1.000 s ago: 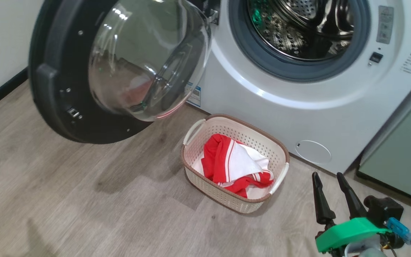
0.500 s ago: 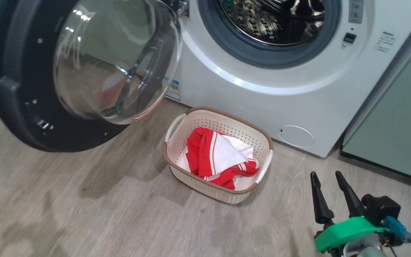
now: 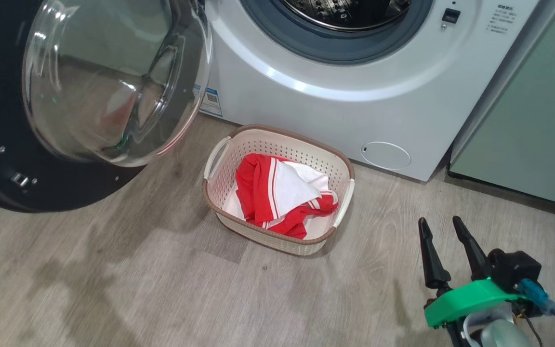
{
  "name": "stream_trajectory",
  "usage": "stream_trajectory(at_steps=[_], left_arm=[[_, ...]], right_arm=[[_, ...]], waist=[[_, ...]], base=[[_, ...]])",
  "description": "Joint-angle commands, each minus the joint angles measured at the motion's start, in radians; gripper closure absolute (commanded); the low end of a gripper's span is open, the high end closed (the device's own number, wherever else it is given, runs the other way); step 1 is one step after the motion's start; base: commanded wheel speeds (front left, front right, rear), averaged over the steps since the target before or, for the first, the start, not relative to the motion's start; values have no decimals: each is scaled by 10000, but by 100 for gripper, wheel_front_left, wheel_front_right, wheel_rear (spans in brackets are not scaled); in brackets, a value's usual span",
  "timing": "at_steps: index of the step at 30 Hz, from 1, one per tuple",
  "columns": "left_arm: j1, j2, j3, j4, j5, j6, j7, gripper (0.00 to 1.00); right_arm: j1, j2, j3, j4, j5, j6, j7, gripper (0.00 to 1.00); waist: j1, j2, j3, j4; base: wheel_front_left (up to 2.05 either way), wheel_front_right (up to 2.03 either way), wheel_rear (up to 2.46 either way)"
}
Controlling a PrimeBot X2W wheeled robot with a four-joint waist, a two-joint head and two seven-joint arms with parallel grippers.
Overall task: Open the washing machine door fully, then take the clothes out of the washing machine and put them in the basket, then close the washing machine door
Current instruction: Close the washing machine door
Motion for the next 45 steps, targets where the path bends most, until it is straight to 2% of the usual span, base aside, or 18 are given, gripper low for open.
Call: stream_trajectory(at_steps=[1,10,17,23,24,29,33,36,40,45], left_arm=[[-312,431,22,-361,-72,-104,151,100],[-301,-170,-357,-590,-189,-620,1176,100],[186,-1131,-830,-1361,-357,-952,2199,100],[864,-1988,-1078,-2377,-695,-1013,3037,100],[864,-1988,-1078,-2377,-695,-1013,3037,100],[1711,-2879,-1334,-3670,-898,-1025,3540,100],[2498,-3627,-1609,-4970,-889,-1006,3639,100],[3118,-3984,-1920,-5968,-826,-869,3531,100],[3665,-4171,-2403,-6893,-870,-667,2991,100],[3813,-4201,-3038,-7106,-1394,-585,1965,100]], right_arm=[[-320,-105,234,-277,-74,-9,-63,0],[-237,-103,98,-244,-84,-9,-63,0],[17,-37,96,-186,-52,-9,-63,0],[125,13,162,-187,-6,-9,-63,0],[125,13,162,-187,-6,-9,-63,0],[244,33,42,-204,-3,-9,-63,0],[289,45,-62,-210,7,-9,-63,0],[289,51,-68,-237,11,-9,-63,0],[221,56,-120,-255,5,-9,-63,0],[31,59,-55,-261,-26,-9,-63,0]], waist=[[0,0,21,-20],[0,0,-123,114],[0,0,-569,230],[0,0,-794,47],[0,0,-794,47],[0,0,-890,-240],[0,0,-894,-572],[0,0,-849,-886],[0,0,-730,-1396],[0,0,-527,-2338]], base=[[0,0,0],[0,0,0],[0,0,0],[0,0,0],[0,0,0],[0,0,0],[0,0,0],[0,0,0],[0,0,0],[0,0,0]])
